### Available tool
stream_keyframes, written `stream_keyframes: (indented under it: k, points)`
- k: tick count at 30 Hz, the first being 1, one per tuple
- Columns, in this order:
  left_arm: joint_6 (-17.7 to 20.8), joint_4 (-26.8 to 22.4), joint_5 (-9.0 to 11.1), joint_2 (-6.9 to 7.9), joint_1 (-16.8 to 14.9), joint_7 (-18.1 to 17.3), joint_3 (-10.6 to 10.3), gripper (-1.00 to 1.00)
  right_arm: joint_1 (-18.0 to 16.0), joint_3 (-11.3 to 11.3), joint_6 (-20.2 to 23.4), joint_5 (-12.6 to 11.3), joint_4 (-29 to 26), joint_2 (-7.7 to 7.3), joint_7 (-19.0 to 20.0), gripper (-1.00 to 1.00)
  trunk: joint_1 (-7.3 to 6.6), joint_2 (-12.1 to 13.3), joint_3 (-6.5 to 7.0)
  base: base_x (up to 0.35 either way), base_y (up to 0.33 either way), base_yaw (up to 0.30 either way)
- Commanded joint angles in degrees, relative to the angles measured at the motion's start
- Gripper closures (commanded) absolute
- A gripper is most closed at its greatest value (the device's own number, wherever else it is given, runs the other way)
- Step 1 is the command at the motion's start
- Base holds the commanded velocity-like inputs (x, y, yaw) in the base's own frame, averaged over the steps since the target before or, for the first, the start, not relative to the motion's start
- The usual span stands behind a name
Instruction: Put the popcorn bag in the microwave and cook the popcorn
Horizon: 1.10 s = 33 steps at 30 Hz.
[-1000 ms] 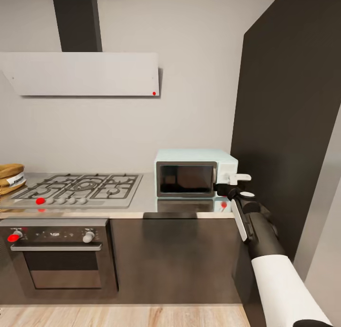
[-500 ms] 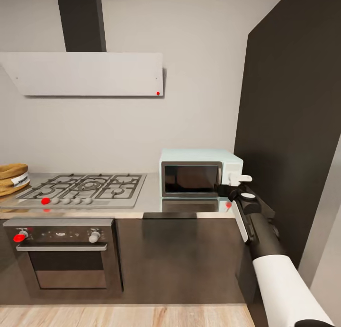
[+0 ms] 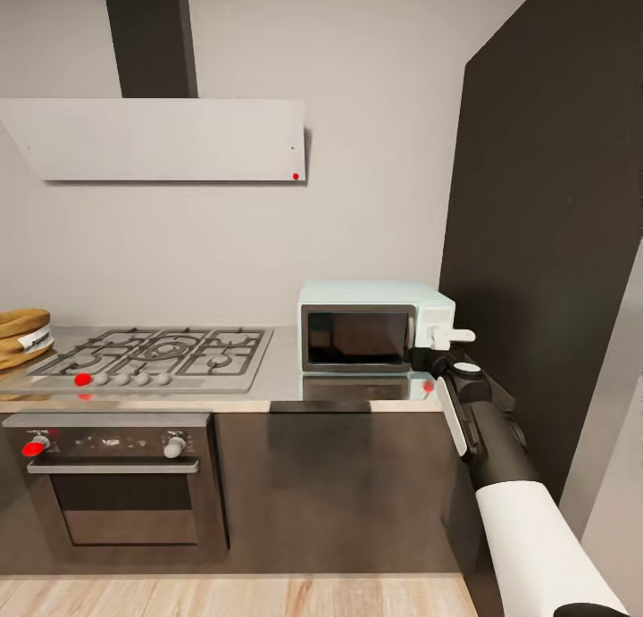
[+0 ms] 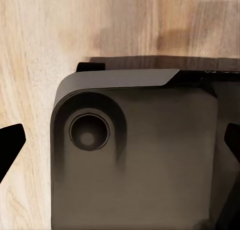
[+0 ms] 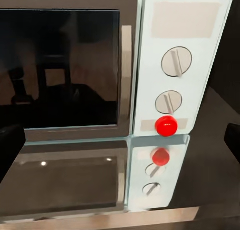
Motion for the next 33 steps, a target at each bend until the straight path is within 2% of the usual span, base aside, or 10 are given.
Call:
stream_keyframes:
  k: [1,9,33]
  points:
    - [-0.2,0.0,0.1,-0.01,0.0,0.0,0.1,-1.0,0.0,-0.1,0.3,0.4,-0.1,0.05,0.1,-1.0,0.0,0.0,-0.07,0.0,-0.007,0.0]
    - [-0.2,0.0,0.1,0.02,0.0,0.0,0.1,-1.0,0.0,-0.1,0.3,0.4,-0.1,0.13,0.1,-1.0,0.0,0.0,-0.07,0.01,0.0,0.0]
    - [-0.2,0.0,0.1,0.14,0.0,0.0,0.1,-1.0,0.0,-0.1,0.3,0.5,-0.1,-0.03,0.1,-1.0,0.0,0.0,-0.07,0.158,0.0,0.0]
